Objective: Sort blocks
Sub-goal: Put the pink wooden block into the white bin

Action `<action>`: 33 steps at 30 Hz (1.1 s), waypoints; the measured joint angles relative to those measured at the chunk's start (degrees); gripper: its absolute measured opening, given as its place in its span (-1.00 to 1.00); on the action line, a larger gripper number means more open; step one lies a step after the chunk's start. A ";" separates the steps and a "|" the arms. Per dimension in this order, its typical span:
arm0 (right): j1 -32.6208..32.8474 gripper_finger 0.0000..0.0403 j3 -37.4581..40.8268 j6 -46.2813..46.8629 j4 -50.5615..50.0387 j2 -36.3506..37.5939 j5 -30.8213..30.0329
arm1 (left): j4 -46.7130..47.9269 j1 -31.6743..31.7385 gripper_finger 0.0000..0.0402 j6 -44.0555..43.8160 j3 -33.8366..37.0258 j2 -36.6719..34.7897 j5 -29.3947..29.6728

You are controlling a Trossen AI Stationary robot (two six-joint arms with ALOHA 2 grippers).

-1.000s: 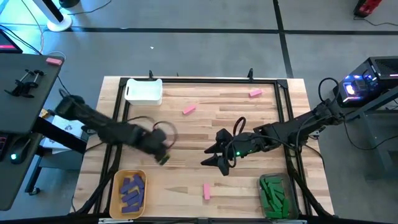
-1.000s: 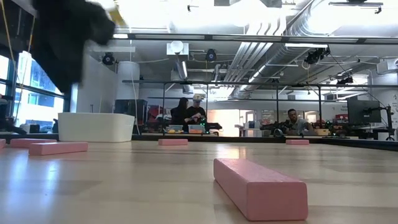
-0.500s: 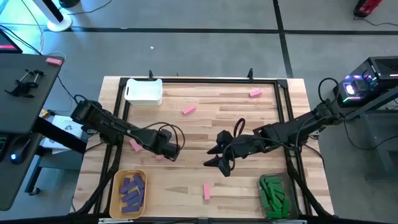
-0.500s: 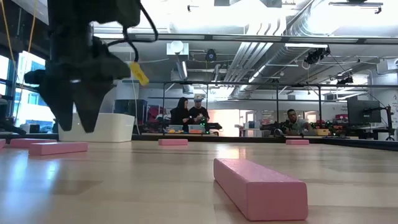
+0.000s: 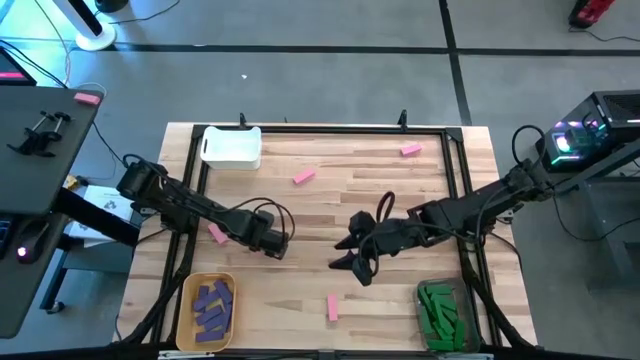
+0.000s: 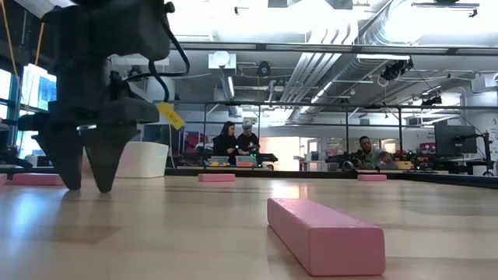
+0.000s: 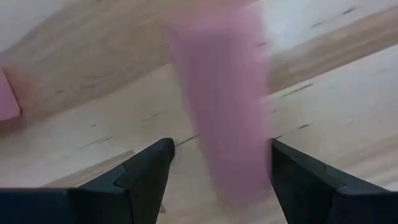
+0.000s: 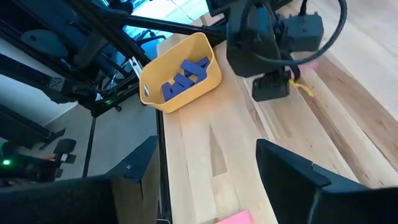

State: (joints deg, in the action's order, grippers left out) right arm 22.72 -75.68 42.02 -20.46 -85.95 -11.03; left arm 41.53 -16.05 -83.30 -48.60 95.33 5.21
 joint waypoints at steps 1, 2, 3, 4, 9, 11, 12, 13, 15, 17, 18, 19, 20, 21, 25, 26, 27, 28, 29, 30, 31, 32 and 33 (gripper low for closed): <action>0.04 0.00 0.00 0.00 -0.03 0.00 -0.02 | -0.05 0.00 0.23 0.41 -0.04 -0.13 -0.02; 0.17 0.00 0.00 -0.02 0.02 0.00 0.00 | 0.03 0.00 0.23 0.38 -0.02 -0.07 -0.11; 0.21 0.00 0.00 -0.02 -0.02 0.00 0.00 | 0.03 0.00 0.23 0.14 -0.02 -0.04 -0.11; 0.21 0.00 0.01 0.04 0.02 0.00 -0.04 | -0.21 0.02 0.23 0.02 0.00 -0.04 -0.07; 0.77 0.00 0.02 0.16 0.02 0.00 -0.52 | -1.65 0.26 0.19 1.34 0.10 -0.09 0.35; 1.07 0.00 0.02 0.50 0.05 0.00 -0.50 | -1.51 0.22 0.15 1.60 0.09 -0.32 0.97; 1.24 0.00 0.02 0.54 0.02 0.00 -0.50 | -1.56 0.30 0.13 2.44 0.20 -0.75 1.01; 1.38 0.00 0.02 0.56 0.01 0.00 -0.50 | -1.56 0.55 0.11 3.48 0.24 -1.06 0.89; 1.47 0.00 0.02 0.55 0.03 0.00 -0.56 | -1.58 1.21 0.09 5.39 0.37 -2.25 1.06; 1.46 0.00 0.02 0.57 0.01 0.00 -0.55 | -1.36 2.62 0.09 8.28 0.33 -4.40 0.90; 1.44 0.00 0.02 0.57 0.02 0.00 -0.59 | -0.23 3.65 0.09 10.04 0.02 -5.59 0.52; 1.44 0.00 0.02 0.57 0.06 0.00 -0.61 | 1.74 4.83 0.09 11.93 -0.55 -6.93 0.21; 1.44 0.00 0.02 0.57 0.04 0.00 -0.69 | 4.31 6.11 0.09 14.04 -1.31 -8.15 0.19; 1.44 0.00 0.02 0.58 0.04 0.00 -0.76 | 6.67 7.47 0.09 16.32 -2.14 -9.32 0.25; 1.44 0.00 0.02 0.74 0.15 0.00 -1.19 | 13.35 14.13 0.09 28.06 -4.37 -12.24 1.22; 1.44 0.00 0.02 1.12 0.12 0.00 -1.53 | 14.32 15.91 0.09 31.41 -4.28 -12.14 0.82; 1.44 0.00 0.02 1.44 0.12 0.00 -2.12 | 14.35 17.58 0.09 34.61 -4.00 -11.78 0.24; 1.44 0.00 0.00 1.66 0.08 0.00 -2.51 | 13.80 19.05 0.09 37.44 -3.84 -10.98 -0.24; 1.44 0.00 0.00 1.84 0.12 0.00 -2.63 | 12.83 20.34 0.09 40.14 -3.70 -10.09 -0.53; 1.44 0.00 0.02 2.04 0.17 0.00 -2.70 | 12.10 21.44 0.09 42.48 -3.67 -8.88 -0.74; 1.44 0.00 0.02 2.45 0.13 0.00 -2.74 | 11.24 22.41 0.09 44.21 -3.67 -7.51 -1.27; 1.44 0.00 0.02 2.97 0.12 0.00 -2.87 | 9.91 23.29 0.09 45.20 -3.67 -6.19 -2.35; 1.44 0.00 0.02 3.13 0.05 0.00 -3.06 | 8.52 24.09 0.09 45.88 -3.67 -4.88 -3.19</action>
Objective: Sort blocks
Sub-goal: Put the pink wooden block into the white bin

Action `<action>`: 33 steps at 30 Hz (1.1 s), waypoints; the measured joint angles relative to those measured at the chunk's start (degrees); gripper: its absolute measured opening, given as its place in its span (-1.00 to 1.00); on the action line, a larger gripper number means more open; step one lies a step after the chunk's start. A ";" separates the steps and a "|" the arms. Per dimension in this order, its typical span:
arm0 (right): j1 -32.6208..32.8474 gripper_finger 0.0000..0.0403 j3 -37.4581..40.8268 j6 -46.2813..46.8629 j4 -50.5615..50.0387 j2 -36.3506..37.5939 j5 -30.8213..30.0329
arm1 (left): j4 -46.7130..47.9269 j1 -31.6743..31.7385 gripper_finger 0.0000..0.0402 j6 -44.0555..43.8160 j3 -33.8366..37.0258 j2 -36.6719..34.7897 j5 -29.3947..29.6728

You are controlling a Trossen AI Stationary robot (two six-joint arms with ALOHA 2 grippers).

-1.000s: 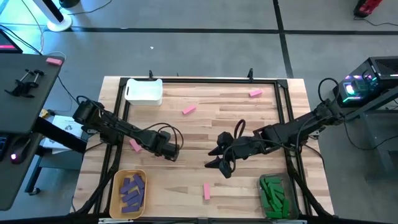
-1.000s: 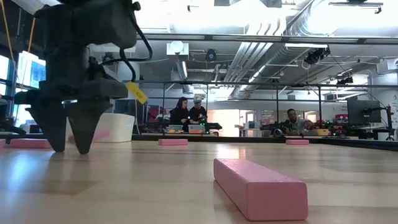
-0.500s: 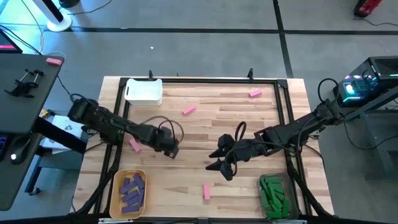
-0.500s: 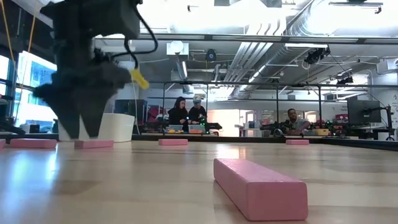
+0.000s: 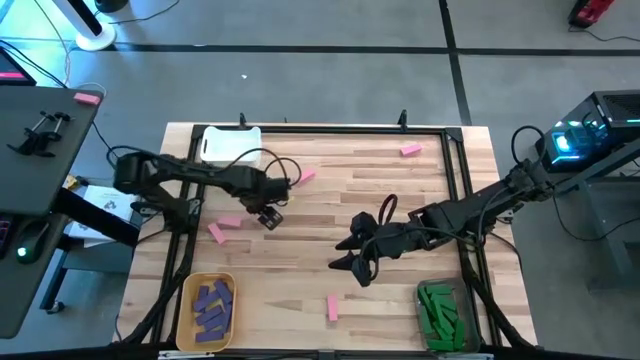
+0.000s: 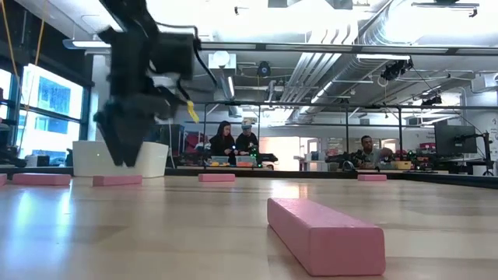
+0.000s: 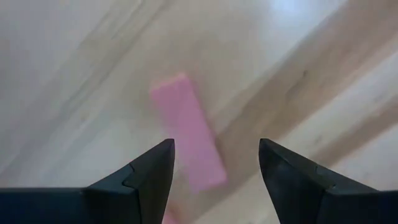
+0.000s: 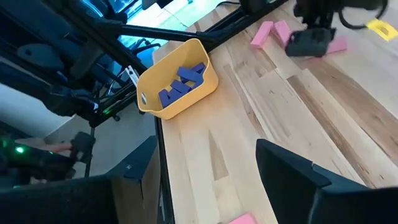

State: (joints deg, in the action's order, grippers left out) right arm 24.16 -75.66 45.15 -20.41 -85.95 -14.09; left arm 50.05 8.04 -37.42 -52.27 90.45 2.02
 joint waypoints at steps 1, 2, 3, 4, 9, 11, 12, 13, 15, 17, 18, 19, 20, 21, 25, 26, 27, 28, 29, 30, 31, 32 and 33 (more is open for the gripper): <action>0.00 0.00 0.00 0.04 0.06 0.00 -0.30 | -1.09 0.64 0.09 0.42 -0.01 1.24 -0.27; 0.00 0.00 0.00 0.07 0.17 0.00 -0.70 | -1.51 1.26 0.09 0.54 -0.02 2.40 -0.24; 0.00 0.00 0.00 0.46 0.13 0.00 -1.05 | -1.45 1.85 0.09 0.54 -0.02 3.56 -0.26; 0.00 0.00 0.00 1.19 0.10 0.00 -1.62 | -1.04 2.39 0.09 0.46 -0.03 4.52 -0.05; -0.02 0.00 0.00 1.73 0.12 0.00 -2.49 | -0.87 3.32 0.09 -0.94 -0.34 7.98 -0.47; 0.00 0.00 0.00 2.56 0.08 0.00 -2.48 | -0.56 3.34 0.09 -1.36 -0.37 8.93 -0.71; -0.01 0.00 -0.01 2.63 0.11 0.00 -2.48 | -0.49 3.31 0.09 -1.33 -0.38 9.00 -0.68; 0.00 0.00 0.00 2.62 0.12 0.00 -2.49 | -0.66 3.31 0.09 -1.28 -0.33 9.01 -0.64; 0.00 0.00 0.00 2.57 0.12 0.00 -2.49 | -1.56 3.24 0.08 0.42 -0.26 9.01 -0.61; 0.00 0.00 0.00 2.66 0.10 0.00 -2.49 | -2.23 3.14 0.03 1.90 -0.26 9.01 -0.52; -0.01 0.00 0.00 2.78 0.12 0.00 -2.49 | -2.50 3.14 -0.02 2.13 -0.24 9.01 -0.56; -0.02 0.00 0.00 2.83 0.14 0.00 -2.49 | -2.92 3.14 -0.09 2.12 -0.22 9.01 -0.71; -0.01 0.00 0.00 2.85 0.12 0.00 -2.49 | -3.25 3.14 -0.19 2.08 -0.21 9.03 -0.85; -0.01 0.00 0.00 2.85 0.10 0.00 -2.49 | -3.57 3.10 -0.30 2.11 -0.22 9.03 -0.94; 0.24 0.00 0.00 2.86 0.14 0.00 -2.52 | -1.91 3.00 -0.75 5.43 -1.10 8.30 -1.27; 0.26 0.00 0.00 2.82 0.11 0.00 -2.49 | -1.03 2.84 -0.76 6.33 -1.50 7.75 -0.73; 0.26 0.00 0.00 2.63 0.08 0.00 -2.49 | -0.03 2.47 -0.76 7.07 -1.85 7.11 0.61; 0.26 0.00 0.00 2.60 0.07 0.00 -2.49 | 1.48 2.13 -0.76 7.51 -2.39 5.90 1.95; 0.27 0.00 0.00 2.53 -0.02 0.00 -2.48 | 2.87 1.89 -0.76 7.53 -3.07 4.19 3.21; 0.26 0.00 0.00 2.44 -0.15 0.00 -2.49 | 4.12 1.72 -0.76 7.51 -3.98 2.08 5.01; 0.26 0.00 0.00 2.36 -0.13 0.00 -2.48 | 5.04 1.72 -0.76 7.20 -4.62 -0.25 7.49; 0.26 0.00 0.00 2.14 -0.20 0.00 -2.49 | 6.41 1.73 -0.76 6.10 -5.21 -2.23 10.78; 0.26 0.00 0.00 1.82 -0.20 0.00 -2.49 | 7.58 1.83 -0.76 4.44 -5.31 -4.52 14.51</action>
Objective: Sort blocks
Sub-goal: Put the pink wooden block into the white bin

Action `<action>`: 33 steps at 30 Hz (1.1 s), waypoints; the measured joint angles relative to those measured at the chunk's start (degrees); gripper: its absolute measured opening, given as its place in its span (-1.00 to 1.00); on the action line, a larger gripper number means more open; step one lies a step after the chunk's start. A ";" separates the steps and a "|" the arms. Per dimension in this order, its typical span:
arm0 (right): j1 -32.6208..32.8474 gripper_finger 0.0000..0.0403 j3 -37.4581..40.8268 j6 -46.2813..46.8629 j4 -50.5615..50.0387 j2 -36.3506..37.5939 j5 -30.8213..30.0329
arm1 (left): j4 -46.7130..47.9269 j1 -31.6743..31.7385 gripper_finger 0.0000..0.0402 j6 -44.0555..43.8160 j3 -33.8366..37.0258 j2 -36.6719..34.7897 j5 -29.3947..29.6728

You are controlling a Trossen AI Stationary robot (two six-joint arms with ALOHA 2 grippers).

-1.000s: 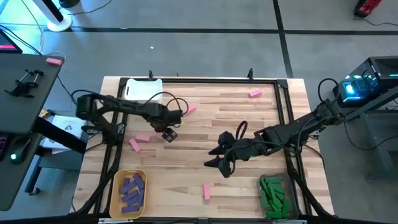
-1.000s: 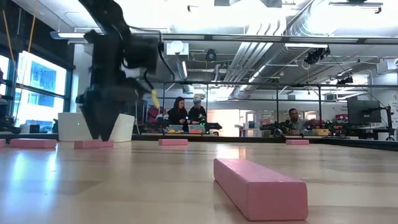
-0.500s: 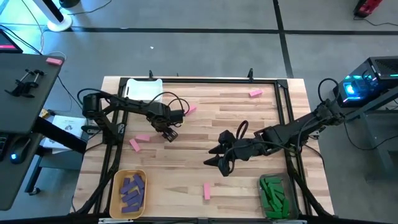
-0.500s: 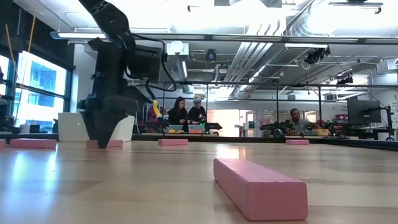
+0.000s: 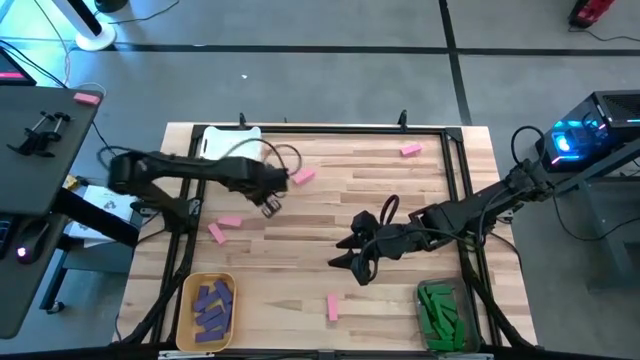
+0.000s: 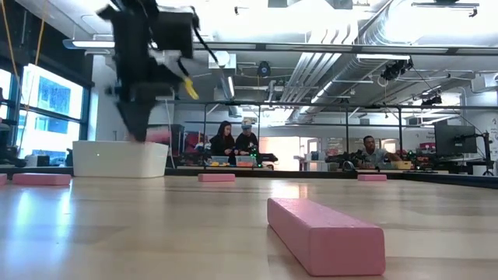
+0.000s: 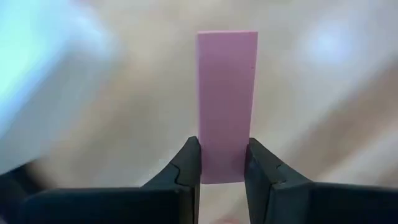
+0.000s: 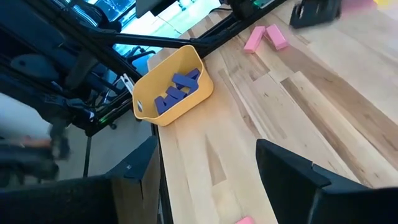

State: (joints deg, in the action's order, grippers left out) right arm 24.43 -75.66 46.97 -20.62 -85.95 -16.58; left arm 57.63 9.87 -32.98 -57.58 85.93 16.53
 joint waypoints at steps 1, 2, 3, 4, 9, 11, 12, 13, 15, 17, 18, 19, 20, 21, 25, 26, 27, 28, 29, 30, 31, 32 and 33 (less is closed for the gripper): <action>0.00 0.00 0.00 -0.47 0.02 0.00 0.00 | 1.16 0.56 -0.76 -1.49 -0.21 -2.28 3.34; 0.00 0.00 0.00 -0.58 -0.03 0.00 0.00 | 1.57 1.40 -0.76 -2.48 -0.38 -4.84 6.30; 0.00 0.00 0.00 -0.66 -0.03 0.00 0.00 | 1.40 2.81 -0.76 -2.77 -0.61 -7.16 8.64; 0.00 0.00 0.00 -0.63 -0.03 0.00 0.00 | 1.35 4.71 -0.76 -2.75 -0.60 -9.08 10.46; 0.00 0.00 0.00 -0.43 0.30 0.00 0.00 | 2.62 19.51 -0.76 1.56 -0.35 -12.89 11.52; 0.00 0.00 0.00 0.88 0.30 0.00 -0.06 | 2.33 25.69 -0.76 3.82 -0.37 -12.73 9.26; 0.00 0.00 0.00 1.51 0.30 0.00 -0.53 | 1.70 28.26 -0.76 5.04 -0.36 -12.34 7.76; 0.00 0.00 0.00 2.14 0.28 0.00 -1.34 | 1.10 30.35 -0.76 5.99 -0.36 -11.89 6.35; 0.11 0.00 0.00 3.03 0.29 0.00 -3.16 | 0.93 33.83 -0.75 7.44 -0.37 -11.16 4.34; 0.37 0.00 0.00 3.92 0.32 0.00 -4.62 | 0.87 35.82 -0.65 8.73 -0.35 -10.75 4.25; 0.45 0.00 0.00 4.11 0.28 0.00 -5.19 | 0.89 36.38 -0.57 9.63 -0.35 -10.66 4.27; 0.56 0.00 0.00 4.17 0.28 0.00 -5.57 | 0.91 36.74 -0.49 10.53 -0.35 -10.64 4.25; 0.70 0.00 0.00 4.17 0.32 0.00 -5.60 | 0.89 36.88 -0.39 11.30 -0.35 -10.65 4.23; 0.72 0.00 0.00 4.15 0.33 0.00 -5.67 | 0.95 36.90 -0.29 12.05 -0.42 -10.66 4.08; 0.74 0.00 0.00 4.05 0.31 0.00 -5.95 | 1.29 36.58 0.07 12.67 -1.43 -10.68 3.22; 0.74 0.00 0.00 3.96 0.32 0.00 -5.98 | 1.58 36.41 0.14 12.67 -1.80 -10.71 2.63; 0.74 0.00 0.00 3.67 0.31 0.00 -5.98 | 1.95 36.19 0.20 12.69 -2.13 -10.85 1.46; 0.74 0.00 0.00 3.62 0.30 0.00 -6.02 | 2.26 35.78 0.25 12.94 -2.42 -11.21 -0.66; 0.74 0.00 0.00 3.56 0.28 0.00 -6.25 | 2.12 35.07 0.28 13.88 -2.52 -11.75 -3.48; 0.74 0.00 0.00 3.34 0.30 0.00 -6.62 | 2.09 34.01 0.30 14.84 -2.54 -12.26 -6.17; 0.74 0.00 0.00 3.01 0.31 0.00 -7.13 | 2.65 32.35 0.31 15.59 -2.54 -12.82 -8.07; 0.74 0.00 0.00 2.38 0.30 0.00 -7.47 | 3.80 30.17 0.31 15.74 -2.54 -13.26 -8.90; 0.74 0.00 0.00 1.73 0.30 0.00 -7.72 | 5.42 27.45 0.31 15.72 -2.54 -13.73 -8.90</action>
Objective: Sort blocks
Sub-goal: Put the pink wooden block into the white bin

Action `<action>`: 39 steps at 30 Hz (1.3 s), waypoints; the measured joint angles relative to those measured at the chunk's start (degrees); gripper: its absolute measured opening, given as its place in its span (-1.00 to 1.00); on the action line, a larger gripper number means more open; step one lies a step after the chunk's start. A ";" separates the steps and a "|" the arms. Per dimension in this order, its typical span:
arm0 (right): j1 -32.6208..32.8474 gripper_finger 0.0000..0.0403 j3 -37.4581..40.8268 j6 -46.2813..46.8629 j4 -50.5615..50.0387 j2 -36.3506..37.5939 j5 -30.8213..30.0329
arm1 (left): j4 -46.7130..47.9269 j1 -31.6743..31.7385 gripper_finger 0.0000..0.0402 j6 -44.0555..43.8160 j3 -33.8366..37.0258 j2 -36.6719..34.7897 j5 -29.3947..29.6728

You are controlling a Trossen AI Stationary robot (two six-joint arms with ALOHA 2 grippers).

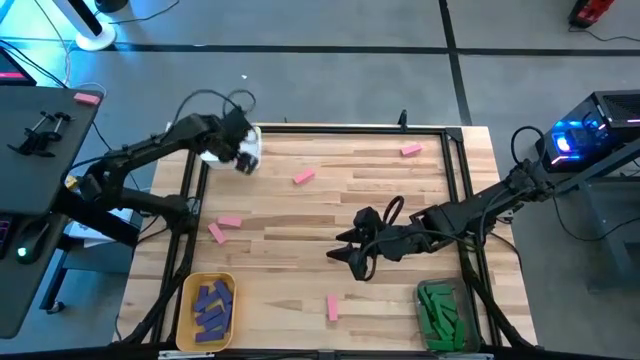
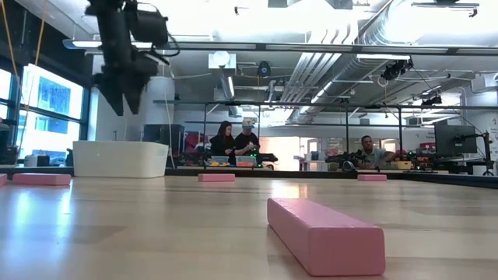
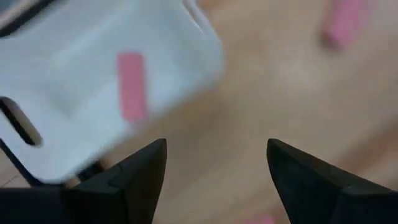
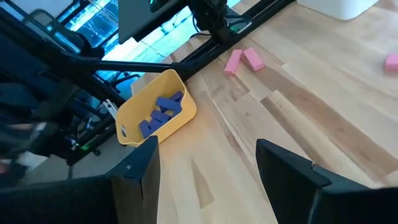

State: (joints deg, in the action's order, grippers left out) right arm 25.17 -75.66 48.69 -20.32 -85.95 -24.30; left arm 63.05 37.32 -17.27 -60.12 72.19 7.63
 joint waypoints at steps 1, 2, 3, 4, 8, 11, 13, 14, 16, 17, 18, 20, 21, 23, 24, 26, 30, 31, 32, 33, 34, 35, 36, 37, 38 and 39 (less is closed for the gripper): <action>0.00 0.00 0.00 -0.82 0.00 0.00 -0.08 | 2.07 -2.97 0.30 0.12 0.00 -0.36 0.57; 0.00 0.00 0.00 -1.23 0.00 0.00 -0.11 | 3.75 -5.91 0.30 0.60 0.17 -0.71 1.49; 0.00 0.00 0.00 -1.65 0.00 0.00 -0.13 | 5.08 -9.15 0.29 1.27 0.68 -1.09 2.12; 0.00 0.00 0.00 -2.19 0.02 0.00 -0.13 | 5.97 -12.07 0.28 1.83 1.54 -1.42 2.13; -0.04 0.00 0.00 -3.11 0.02 0.00 -0.12 | 5.88 -22.40 0.27 2.52 6.58 -2.17 -2.14; -0.04 0.00 0.00 -3.13 0.00 0.00 -0.11 | 5.86 -28.26 0.27 2.31 11.74 -1.71 -4.54; -0.04 0.00 0.00 -3.13 0.02 0.00 -0.11 | 5.99 -30.52 0.27 0.03 14.80 -0.54 -4.58; -0.04 0.00 0.00 -3.09 0.01 0.00 -0.10 | 5.88 -31.10 0.27 -1.50 16.11 0.10 -4.58; -0.05 0.00 0.00 -2.78 0.02 0.00 -0.11 | 6.35 -31.61 0.27 -3.18 17.71 1.40 -4.54; -0.07 0.00 0.00 -2.76 0.09 0.00 -0.08 | 6.21 -31.75 0.27 -3.19 18.14 1.91 -4.54; -0.18 0.00 0.00 -2.76 0.18 0.00 -0.08 | 6.05 -31.85 0.27 -2.96 18.47 2.37 -4.43; -0.44 0.00 0.00 -2.64 0.25 0.00 -0.06 | 5.52 -31.89 0.27 -1.63 18.81 3.34 -4.23; -0.51 0.00 0.00 -2.54 0.32 0.00 -0.06 | 5.27 -31.87 0.27 -0.89 18.91 3.97 -4.03; -0.81 0.00 0.00 -2.54 0.86 -0.02 -0.02 | 4.12 -31.87 0.27 1.45 18.93 5.07 -4.02; -0.81 0.00 0.00 -2.50 1.15 0.00 -0.02 | 3.26 -31.87 0.27 2.89 18.93 5.66 -4.29; -0.83 0.00 0.00 -2.49 1.53 -0.02 -0.04 | 1.76 -31.94 0.27 6.35 18.93 7.09 -5.84; -0.81 0.00 0.00 -1.93 1.73 -0.01 -0.03 | 0.84 -32.47 0.27 9.95 18.91 11.06 -6.96; -0.81 0.00 0.00 -1.27 1.75 -0.02 -0.02 | 0.78 -32.51 0.27 9.95 18.91 12.42 -6.94; -0.81 0.00 0.00 -1.03 1.75 -0.02 0.00 | 0.81 -32.50 0.27 9.90 18.91 13.68 -6.72; -0.81 0.00 0.00 -0.82 1.73 -0.02 0.02 | 0.82 -32.50 0.27 9.75 18.91 14.79 -6.35; -0.81 0.00 -0.01 -0.68 1.74 -0.02 -0.01 | 0.70 -32.50 0.27 9.15 18.91 15.92 -5.80; -0.81 0.00 0.00 -0.66 1.76 -0.02 -0.23 | 0.35 -32.50 0.27 8.45 18.91 17.15 -5.38; -0.81 0.00 0.00 -0.63 1.77 -0.02 -0.65 | -0.46 -32.50 0.27 7.59 18.93 18.17 -5.22; -0.81 0.00 0.00 -0.27 1.77 -0.02 -1.02 | -1.28 -32.50 0.27 7.08 18.91 18.99 -5.23; -0.81 0.00 -0.01 0.28 1.80 -0.02 -1.43 | -1.91 -32.48 0.27 6.44 18.82 19.71 -5.32; -0.81 0.00 0.00 0.54 1.88 -0.02 -1.85 | -2.21 -32.48 0.27 5.90 18.76 20.30 -5.50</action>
State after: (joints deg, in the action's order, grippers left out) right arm 24.36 -75.66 49.23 -18.43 -85.97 -26.14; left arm 60.84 4.84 -11.36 -41.36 92.49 2.12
